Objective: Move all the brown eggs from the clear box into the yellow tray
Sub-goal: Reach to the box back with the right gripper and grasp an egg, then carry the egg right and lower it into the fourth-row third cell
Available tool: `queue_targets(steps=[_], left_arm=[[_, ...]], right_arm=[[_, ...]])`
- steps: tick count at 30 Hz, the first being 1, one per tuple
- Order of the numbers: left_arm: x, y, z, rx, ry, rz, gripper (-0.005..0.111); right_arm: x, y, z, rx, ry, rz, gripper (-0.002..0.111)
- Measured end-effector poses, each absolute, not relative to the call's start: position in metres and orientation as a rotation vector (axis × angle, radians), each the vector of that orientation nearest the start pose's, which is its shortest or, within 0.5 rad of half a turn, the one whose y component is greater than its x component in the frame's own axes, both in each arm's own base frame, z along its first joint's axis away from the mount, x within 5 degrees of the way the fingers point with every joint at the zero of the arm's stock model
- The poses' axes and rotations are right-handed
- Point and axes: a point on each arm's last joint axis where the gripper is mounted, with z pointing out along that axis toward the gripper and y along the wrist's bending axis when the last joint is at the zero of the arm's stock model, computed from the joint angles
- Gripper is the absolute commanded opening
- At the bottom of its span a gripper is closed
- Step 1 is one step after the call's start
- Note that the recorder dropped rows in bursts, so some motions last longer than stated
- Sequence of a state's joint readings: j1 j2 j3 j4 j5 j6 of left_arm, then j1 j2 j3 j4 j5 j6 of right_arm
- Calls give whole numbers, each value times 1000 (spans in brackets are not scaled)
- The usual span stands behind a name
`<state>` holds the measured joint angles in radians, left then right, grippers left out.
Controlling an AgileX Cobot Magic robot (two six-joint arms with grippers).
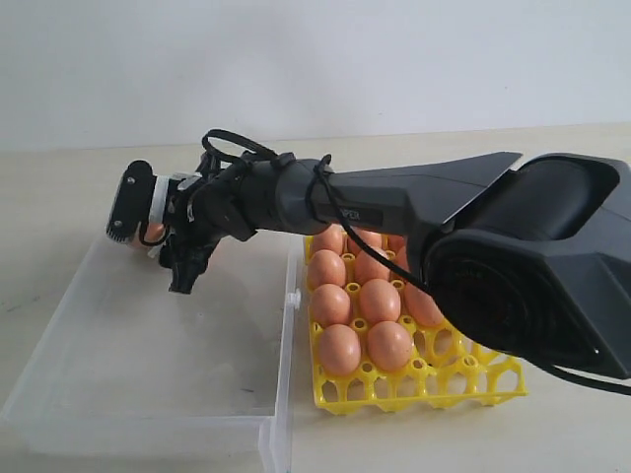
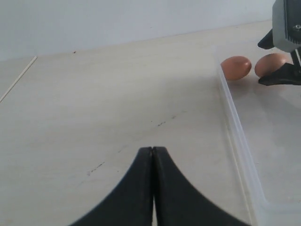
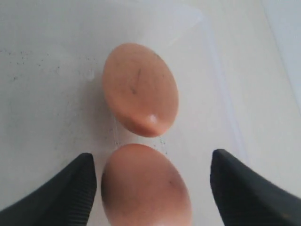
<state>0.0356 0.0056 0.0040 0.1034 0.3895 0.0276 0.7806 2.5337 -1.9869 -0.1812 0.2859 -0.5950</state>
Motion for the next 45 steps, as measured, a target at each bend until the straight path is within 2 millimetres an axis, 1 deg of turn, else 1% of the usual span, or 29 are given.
queue_targets(steps=[3,6,7,11,14,15,16,18,19,21,23,25,27,31,34,37,40,43,45], left_arm=[[53,5,177,56,1882,146,0],[53,5,177,56,1882,146,0],[53,5,177,56,1882,146,0],[53,5,177,56,1882,146,0],[53,5,177,56,1882,146,0],[53,5,177,56,1882,146,0],[53,5,177,56,1882,146,0],[53,5,177,56,1882,146,0],[53,5,177,56,1882,146,0],[53,5,177,56,1882,146,0],[53,5,177,56,1882,146,0],[53,5,177,56,1882,146,0],[53,5,177,56,1882,146,0],[53,5,177,56,1882,146,0],[53,5,177,56,1882,146,0],[53,5,177,56,1882,146,0],[53,5,177,56,1882,146,0],[53,5,177,56,1882,146,0],[53,5,177,56,1882,146,0]], right_arm=[[401,382,98,-1601,1693,-62,34],[402,380,97,-1613,1715,-69,3],[401,380,97,-1611,1722,-67,0],[401,378,103,-1537,1813,-30,0],[399,376,114,-1455,1898,8,0],[397,375,120,-1415,1918,27,0],[392,371,142,-1318,1936,86,0],[382,365,168,-1210,1920,172,0],[376,360,175,-1162,1906,214,0],[358,344,199,-1064,1840,283,0],[337,324,213,-995,1772,324,0],[314,301,220,-928,1738,356,0],[288,272,224,-829,1745,391,0],[246,221,206,-656,1835,401,0],[221,191,191,-575,1904,384,0],[201,167,177,-500,1959,384,0],[186,149,163,-408,1989,389,0],[176,134,153,-319,2014,378,0],[174,130,150,-294,2024,373,0]])
